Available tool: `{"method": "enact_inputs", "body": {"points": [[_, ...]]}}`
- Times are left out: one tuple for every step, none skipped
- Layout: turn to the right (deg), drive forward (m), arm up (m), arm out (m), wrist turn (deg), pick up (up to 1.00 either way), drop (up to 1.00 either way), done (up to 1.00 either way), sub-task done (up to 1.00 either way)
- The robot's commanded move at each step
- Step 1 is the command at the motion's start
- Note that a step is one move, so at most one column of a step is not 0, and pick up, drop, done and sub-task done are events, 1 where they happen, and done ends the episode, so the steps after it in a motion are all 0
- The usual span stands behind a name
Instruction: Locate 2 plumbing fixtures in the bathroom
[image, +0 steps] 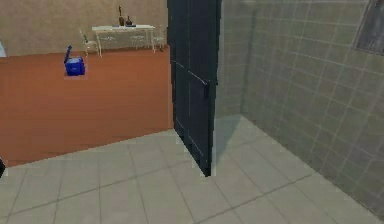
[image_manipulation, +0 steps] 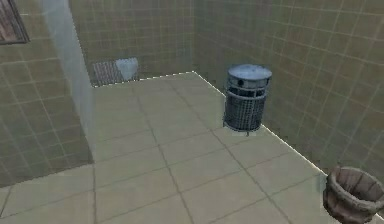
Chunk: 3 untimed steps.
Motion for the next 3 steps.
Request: {"method": "enact_inputs", "body": {"points": [[-45.0, 0.00, 0.00, 0.00, 0.0, 0.00, 0.00, 0.00, 0.00], [-39.0, 0.00, 0.00, 0.00, 0.0, 0.00, 0.00, 0.00, 0.00], [0.0, 0.55, 0.00, 0.00, 0.0, 0.00, 0.00, 0.00, 0.00]]}}
